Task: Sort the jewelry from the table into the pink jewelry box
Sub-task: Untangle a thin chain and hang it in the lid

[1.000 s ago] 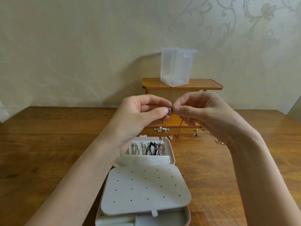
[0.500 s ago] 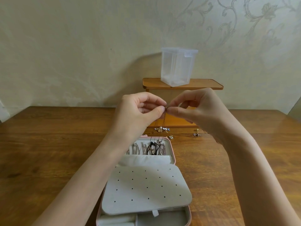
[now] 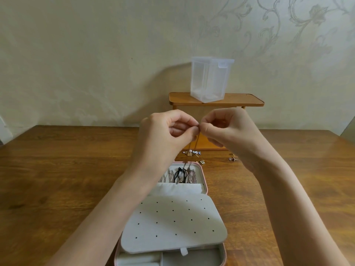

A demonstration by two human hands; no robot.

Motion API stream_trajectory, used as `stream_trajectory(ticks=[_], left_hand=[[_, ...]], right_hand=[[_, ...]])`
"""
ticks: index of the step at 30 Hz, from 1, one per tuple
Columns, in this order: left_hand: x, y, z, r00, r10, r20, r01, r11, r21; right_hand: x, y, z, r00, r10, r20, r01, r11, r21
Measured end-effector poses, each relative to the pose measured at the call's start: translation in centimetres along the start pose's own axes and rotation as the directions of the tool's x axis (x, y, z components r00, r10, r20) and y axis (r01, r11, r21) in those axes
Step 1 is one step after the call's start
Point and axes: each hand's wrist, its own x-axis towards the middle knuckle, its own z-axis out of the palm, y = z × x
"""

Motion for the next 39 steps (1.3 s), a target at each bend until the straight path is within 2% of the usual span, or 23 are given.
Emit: stream_trajectory(ticks=[5,9,11,13,15,18,24,28,33,39], left_hand=[[0.0,-0.2,0.0,0.992,0.106,-0.063,-0.098,0.988,0.117],[-0.1,-0.3,0.0,0.979,0.191,-0.067,-0.171,0.958,0.231],[-0.1,-0.3,0.0,0.98,0.189,-0.056,-0.17,0.954,0.248],[0.0,-0.3,-0.1,0.991,0.125,-0.054,-0.114,0.977,0.183],[0.2,-0.3,-0.4,0.999,0.0,-0.037,0.0,1.0,0.009],[0.4,-0.4,-0.6,0.992,-0.126,0.01,0.126,0.977,-0.175],[0.3,-0.6,-0.5,0.993,-0.113,0.032,0.115,0.99,-0.085],[0.5,-1.1,-0.8,0.966,-0.188,0.178,0.189,0.982,0.011],[0.5,-0.9,-1.3,0.876,-0.295,0.381,0.312,0.95,0.018],[0.3,-1.2,-1.0,0.828,-0.328,0.455,0.361,0.932,0.015]], right_hand=[[0.0,0.0,0.2,1.0,0.002,-0.017,-0.002,0.999,0.039],[0.0,0.0,0.2,1.0,0.003,0.002,-0.003,1.0,0.026],[0.0,0.0,0.1,1.0,0.006,0.018,-0.007,1.0,0.02],[-0.1,0.0,-0.1,0.999,0.0,0.041,-0.002,0.999,0.042],[-0.3,0.0,-0.4,0.997,-0.021,0.068,0.014,0.995,0.103],[-0.3,-0.1,-0.7,0.996,-0.068,0.062,0.059,0.989,0.132],[0.1,0.1,-0.6,0.98,-0.19,0.06,0.197,0.969,-0.151],[-0.1,-0.1,-0.5,0.97,-0.19,0.151,0.231,0.913,-0.336],[-0.4,-1.1,-1.0,0.941,-0.147,0.305,0.275,0.856,-0.437],[-0.7,-1.7,-0.8,0.926,-0.108,0.362,0.289,0.819,-0.496]])
